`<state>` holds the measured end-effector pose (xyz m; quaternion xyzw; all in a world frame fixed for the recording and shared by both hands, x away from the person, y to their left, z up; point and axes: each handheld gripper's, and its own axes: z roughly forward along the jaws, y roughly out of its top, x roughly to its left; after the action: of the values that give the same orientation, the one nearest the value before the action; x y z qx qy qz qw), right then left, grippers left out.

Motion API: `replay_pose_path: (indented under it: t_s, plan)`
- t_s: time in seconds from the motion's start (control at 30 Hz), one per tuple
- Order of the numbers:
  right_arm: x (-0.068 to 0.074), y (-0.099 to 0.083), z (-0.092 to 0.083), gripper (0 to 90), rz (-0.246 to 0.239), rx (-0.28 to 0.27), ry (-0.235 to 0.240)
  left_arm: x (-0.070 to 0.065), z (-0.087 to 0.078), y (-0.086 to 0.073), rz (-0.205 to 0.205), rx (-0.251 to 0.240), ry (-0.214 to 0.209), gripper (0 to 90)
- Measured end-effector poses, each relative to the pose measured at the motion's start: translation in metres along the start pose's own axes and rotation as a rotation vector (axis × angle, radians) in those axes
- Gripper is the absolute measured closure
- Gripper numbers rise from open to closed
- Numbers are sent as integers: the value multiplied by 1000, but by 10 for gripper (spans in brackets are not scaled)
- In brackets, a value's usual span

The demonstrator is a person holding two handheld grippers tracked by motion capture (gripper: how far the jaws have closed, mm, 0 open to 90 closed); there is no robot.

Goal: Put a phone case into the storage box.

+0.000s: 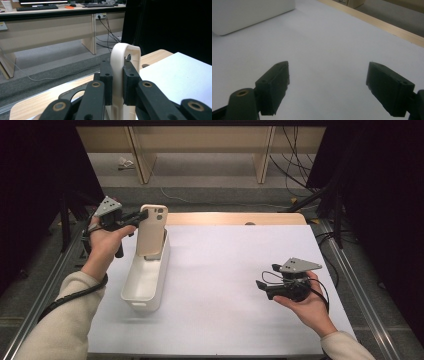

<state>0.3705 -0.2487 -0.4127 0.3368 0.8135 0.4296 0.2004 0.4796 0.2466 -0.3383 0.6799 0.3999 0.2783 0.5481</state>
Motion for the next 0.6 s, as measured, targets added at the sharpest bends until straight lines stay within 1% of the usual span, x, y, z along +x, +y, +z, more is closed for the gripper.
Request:
replay_pose_path:
  t_s: [0.6]
  plan:
    - [0,0,0,196,1,-1,2,9,12,-9,-22,19,22,810]
